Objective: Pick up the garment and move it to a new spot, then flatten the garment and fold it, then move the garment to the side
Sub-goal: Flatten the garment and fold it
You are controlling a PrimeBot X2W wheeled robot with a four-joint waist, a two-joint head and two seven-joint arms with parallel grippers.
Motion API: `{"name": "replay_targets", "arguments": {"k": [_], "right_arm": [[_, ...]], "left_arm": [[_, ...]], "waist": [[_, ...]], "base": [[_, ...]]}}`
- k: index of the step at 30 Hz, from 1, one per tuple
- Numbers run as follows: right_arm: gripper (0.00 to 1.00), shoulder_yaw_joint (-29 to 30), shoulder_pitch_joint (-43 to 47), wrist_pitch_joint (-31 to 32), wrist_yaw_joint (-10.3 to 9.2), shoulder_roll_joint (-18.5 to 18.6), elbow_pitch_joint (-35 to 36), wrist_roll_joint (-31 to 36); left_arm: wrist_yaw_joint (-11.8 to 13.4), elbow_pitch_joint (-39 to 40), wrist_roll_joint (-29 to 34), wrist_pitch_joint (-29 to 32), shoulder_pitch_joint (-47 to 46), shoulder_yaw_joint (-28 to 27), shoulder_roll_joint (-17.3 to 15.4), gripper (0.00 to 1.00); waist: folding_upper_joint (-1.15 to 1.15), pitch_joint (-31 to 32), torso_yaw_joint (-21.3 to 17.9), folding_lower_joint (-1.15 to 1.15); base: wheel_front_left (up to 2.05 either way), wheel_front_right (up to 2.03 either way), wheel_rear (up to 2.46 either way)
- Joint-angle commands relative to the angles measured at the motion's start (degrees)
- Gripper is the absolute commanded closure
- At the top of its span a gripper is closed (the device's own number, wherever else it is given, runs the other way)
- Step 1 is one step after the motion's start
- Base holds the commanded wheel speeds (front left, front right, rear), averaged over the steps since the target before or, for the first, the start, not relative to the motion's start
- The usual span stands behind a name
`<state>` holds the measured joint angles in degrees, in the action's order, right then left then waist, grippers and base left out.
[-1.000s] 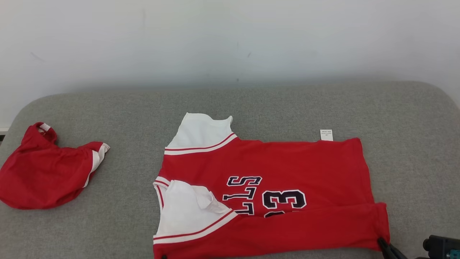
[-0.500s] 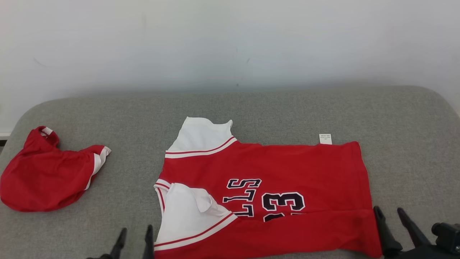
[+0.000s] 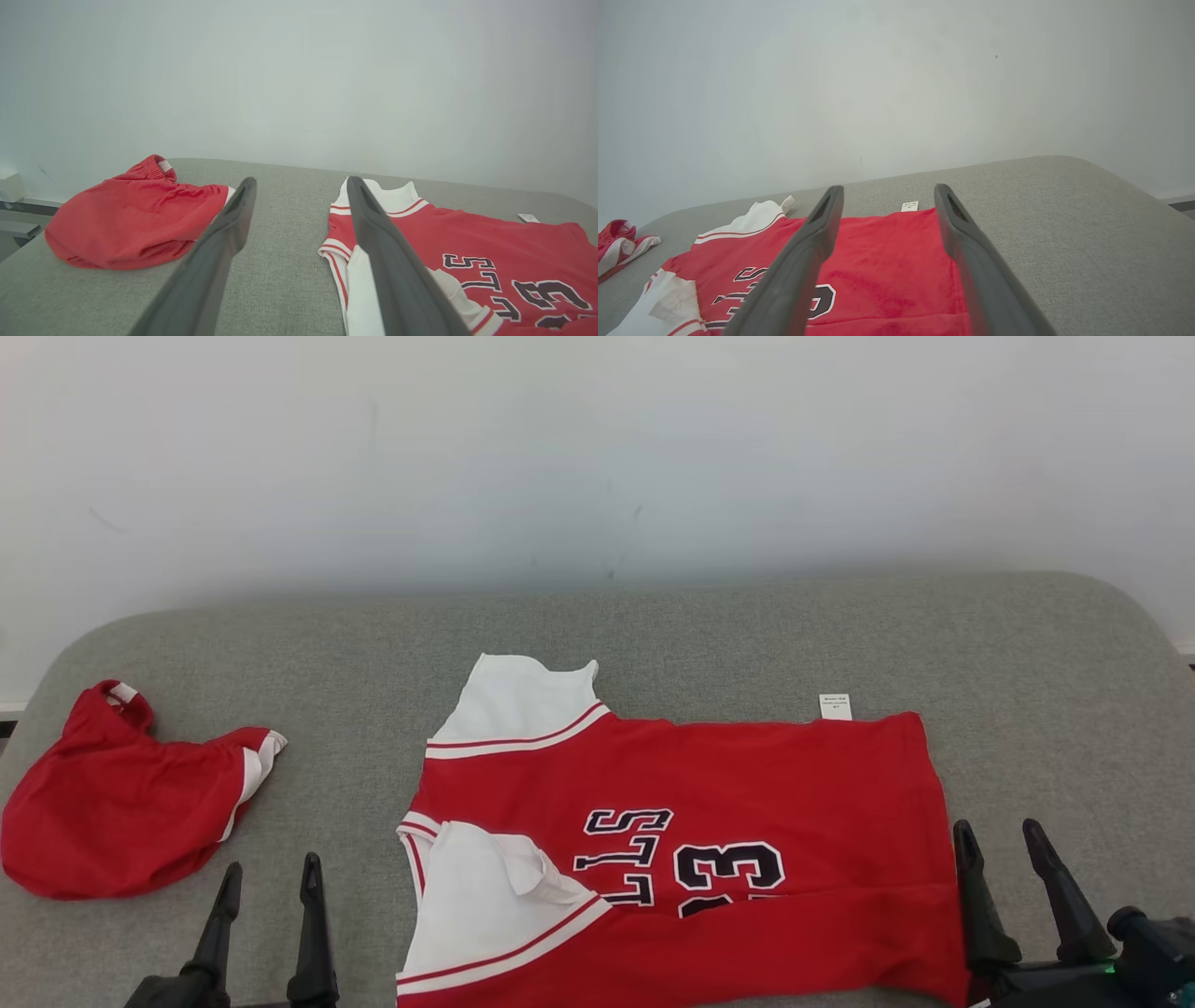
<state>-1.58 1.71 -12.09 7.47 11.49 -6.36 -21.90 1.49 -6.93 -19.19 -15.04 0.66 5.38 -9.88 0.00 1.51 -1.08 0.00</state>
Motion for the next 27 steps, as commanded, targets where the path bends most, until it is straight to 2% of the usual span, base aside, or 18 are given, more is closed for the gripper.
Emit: {"name": "replay_targets", "arguments": {"k": [1, 13, 27], "right_arm": [[0.00, -0.2, 1.0, -0.4, 0.04, -0.6, 0.6, 0.9], [0.00, 0.5, 4.3, -0.9, 0.03, -2.3, 2.5, 2.5], [0.00, 0.2, 4.1, -1.1, 0.04, -2.6, 0.2, 2.6]], "left_arm": [[-0.2, 0.7, 1.1, -0.2, 0.4, -0.3, -0.3, 0.00], [-2.0, 3.5, 3.2, -0.2, 5.4, 0.2, -1.4, 0.00], [-2.2, 3.3, 2.9, -0.2, 7.1, -1.8, 0.5, 0.00]], "waist": [[0.00, 0.1, -0.2, 0.00], [0.00, 0.2, -1.2, 0.00], [0.00, 0.1, -0.6, 0.00]], "base": [[0.00, 0.00, 0.00], [0.00, 0.00, 0.00], [0.00, 0.00, 0.00]]}}
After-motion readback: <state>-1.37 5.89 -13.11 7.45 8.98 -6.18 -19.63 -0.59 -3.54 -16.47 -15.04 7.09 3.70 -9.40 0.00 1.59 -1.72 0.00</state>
